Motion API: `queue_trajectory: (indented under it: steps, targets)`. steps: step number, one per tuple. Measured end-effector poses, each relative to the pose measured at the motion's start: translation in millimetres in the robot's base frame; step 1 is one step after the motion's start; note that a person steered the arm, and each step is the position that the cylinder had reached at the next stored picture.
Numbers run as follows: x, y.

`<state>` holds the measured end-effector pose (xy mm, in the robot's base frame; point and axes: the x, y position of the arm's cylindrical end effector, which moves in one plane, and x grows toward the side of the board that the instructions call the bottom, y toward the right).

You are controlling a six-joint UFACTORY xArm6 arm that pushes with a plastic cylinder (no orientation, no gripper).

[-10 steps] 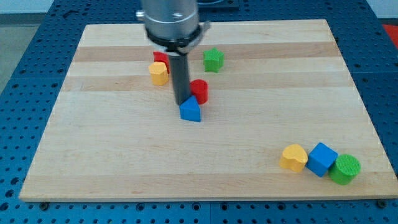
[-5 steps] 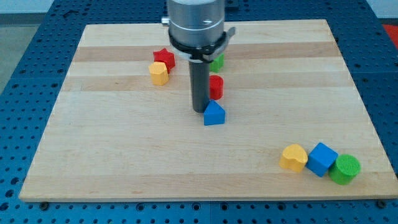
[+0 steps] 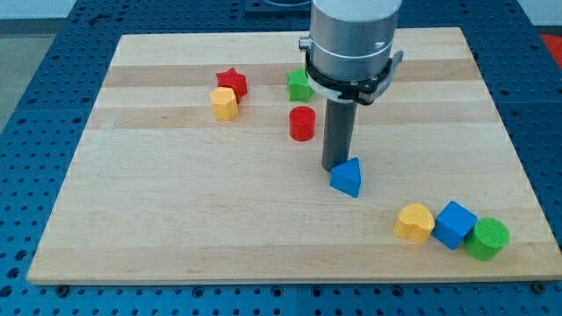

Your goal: Slide the blue triangle to the left side of the yellow heart

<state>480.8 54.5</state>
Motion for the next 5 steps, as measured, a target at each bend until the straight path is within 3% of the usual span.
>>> queue_trajectory:
  steps: [5]
  targets:
    - [53.7,50.5]
